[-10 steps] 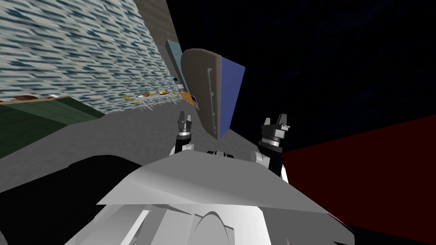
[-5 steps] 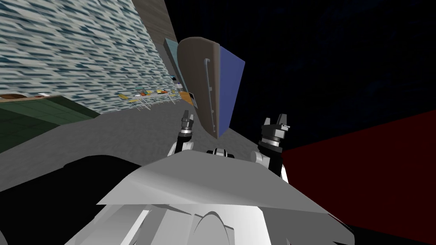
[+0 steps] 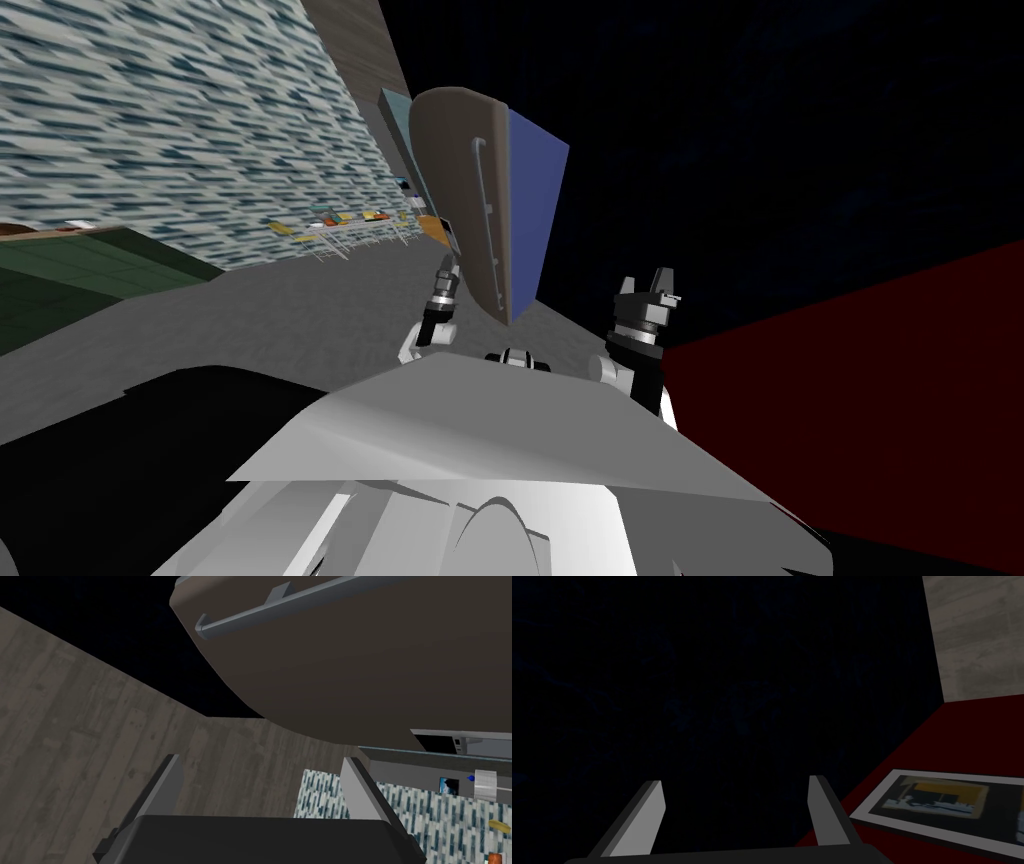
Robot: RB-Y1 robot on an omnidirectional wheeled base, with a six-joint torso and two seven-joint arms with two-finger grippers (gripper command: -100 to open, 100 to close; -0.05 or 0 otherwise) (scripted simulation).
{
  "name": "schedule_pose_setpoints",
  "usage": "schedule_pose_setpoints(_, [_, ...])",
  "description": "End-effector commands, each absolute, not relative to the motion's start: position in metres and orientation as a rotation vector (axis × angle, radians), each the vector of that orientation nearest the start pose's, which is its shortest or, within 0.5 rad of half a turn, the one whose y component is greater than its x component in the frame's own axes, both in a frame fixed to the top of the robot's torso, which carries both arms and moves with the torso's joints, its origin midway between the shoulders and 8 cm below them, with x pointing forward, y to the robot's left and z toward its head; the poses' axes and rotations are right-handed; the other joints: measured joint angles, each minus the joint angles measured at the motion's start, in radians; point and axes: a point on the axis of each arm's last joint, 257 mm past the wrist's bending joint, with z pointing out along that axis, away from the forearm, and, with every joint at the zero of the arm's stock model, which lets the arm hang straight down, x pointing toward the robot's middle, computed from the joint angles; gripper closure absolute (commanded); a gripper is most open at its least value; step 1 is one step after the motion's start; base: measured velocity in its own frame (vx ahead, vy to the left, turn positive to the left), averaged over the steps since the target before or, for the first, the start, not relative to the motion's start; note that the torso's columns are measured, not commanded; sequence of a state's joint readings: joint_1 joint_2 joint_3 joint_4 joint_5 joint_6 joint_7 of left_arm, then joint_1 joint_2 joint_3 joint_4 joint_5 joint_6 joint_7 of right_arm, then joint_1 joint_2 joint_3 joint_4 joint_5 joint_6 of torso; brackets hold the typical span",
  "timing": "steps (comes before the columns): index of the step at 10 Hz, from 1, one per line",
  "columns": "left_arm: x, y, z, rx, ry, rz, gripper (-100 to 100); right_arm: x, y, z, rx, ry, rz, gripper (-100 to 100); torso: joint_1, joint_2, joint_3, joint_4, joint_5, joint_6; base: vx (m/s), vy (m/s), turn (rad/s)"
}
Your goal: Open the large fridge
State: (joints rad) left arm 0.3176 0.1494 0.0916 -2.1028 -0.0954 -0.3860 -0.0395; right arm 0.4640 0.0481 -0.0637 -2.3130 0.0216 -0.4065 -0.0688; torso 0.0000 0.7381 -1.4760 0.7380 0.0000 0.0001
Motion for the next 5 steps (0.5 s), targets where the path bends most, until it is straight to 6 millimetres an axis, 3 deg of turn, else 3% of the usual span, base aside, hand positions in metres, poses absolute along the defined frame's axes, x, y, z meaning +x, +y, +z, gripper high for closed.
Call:
schedule_pose_setpoints(1, [0.434, 0.293, -0.013, -0.559, 0.890, -1.082, -100, 0.350, -0.301, 0.033, 0.723, 0.577, 1.293, 0, 0.000, 0.000, 0.000, 0.000, 0.000, 0.000, -0.010, -0.031, -0.045])
schedule_pose_setpoints(4, [0.453, 0.292, -0.004, -0.542, 0.896, -1.069, -100, 0.350, -0.301, 0.033, 0.723, 0.577, 1.293, 0, 0.000, 0.000, 0.000, 0.000, 0.000, 0.000, -0.008, -0.030, -0.036])
schedule_pose_setpoints(5, [0.469, 0.298, -0.014, -0.559, 0.936, -1.032, -100, 0.350, -0.301, 0.033, 0.723, 0.577, 1.293, 0, 0.000, 0.000, 0.000, 0.000, 0.000, 0.000, -0.005, -0.036, -0.047])
